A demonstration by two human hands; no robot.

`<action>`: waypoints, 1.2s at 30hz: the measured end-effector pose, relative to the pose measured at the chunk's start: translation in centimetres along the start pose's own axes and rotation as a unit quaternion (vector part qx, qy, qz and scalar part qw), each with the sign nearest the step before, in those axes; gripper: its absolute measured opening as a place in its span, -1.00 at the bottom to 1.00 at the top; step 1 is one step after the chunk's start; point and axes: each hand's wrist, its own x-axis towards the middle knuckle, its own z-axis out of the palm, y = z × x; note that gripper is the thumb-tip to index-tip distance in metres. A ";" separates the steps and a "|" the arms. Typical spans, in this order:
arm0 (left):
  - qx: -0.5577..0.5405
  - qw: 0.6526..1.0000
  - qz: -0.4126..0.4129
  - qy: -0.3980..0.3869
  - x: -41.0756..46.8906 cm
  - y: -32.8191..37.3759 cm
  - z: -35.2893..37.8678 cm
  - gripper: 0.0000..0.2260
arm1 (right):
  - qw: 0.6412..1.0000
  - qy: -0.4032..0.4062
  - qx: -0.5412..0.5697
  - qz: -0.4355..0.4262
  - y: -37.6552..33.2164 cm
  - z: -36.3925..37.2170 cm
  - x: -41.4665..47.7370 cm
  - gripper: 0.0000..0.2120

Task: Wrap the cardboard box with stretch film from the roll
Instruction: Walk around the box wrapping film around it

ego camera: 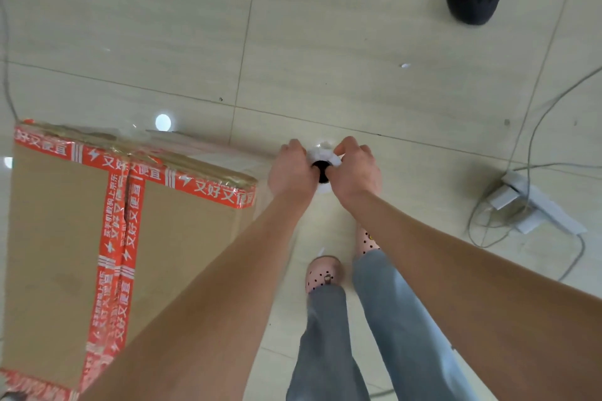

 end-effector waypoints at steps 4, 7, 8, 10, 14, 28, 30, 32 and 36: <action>0.191 0.960 0.204 -0.023 0.3 0.7 -0.7 -0.74 | 1.000 -0.011 -0.006 -0.001 -0.1 0.1 -0.1 -0.77; 0.249 0.939 0.232 -0.045 1.2 1.6 -1.1 -0.74 | 1.000 -0.006 0.003 0.004 -0.2 0.0 -0.1 -0.81; 0.259 0.935 0.238 -0.048 1.6 1.9 -1.2 -0.75 | 1.000 -0.005 0.001 0.002 -0.3 -0.1 0.0 -0.83; 0.267 0.929 0.250 -0.054 2.4 2.4 -1.5 -0.78 | 1.000 0.000 -0.005 -0.008 -0.6 -0.4 0.4 -0.84; 0.182 0.962 0.198 -0.040 3.9 2.0 -2.3 -0.85 | 0.997 0.023 -0.045 -0.056 -1.8 -0.8 1.4 -0.79; 0.006 0.999 -0.033 -0.013 9.8 -3.0 -7.5 -0.79 | 0.998 -0.014 0.059 -0.014 -9.3 1.8 5.2 -0.68; 0.051 0.998 0.025 -0.024 10.2 -3.2 -7.8 -0.79 | 0.999 -0.011 0.043 -0.012 -9.9 1.9 5.3 -0.69; 0.092 0.990 0.105 -0.032 10.5 -3.2 -7.9 -0.75 | 0.999 -0.015 0.024 -0.015 -10.2 2.0 5.2 -0.71; 0.152 0.969 0.190 -0.029 11.2 -2.8 -8.6 -0.80 | 1.000 -0.015 -0.005 -0.024 -11.1 2.4 5.4 -0.71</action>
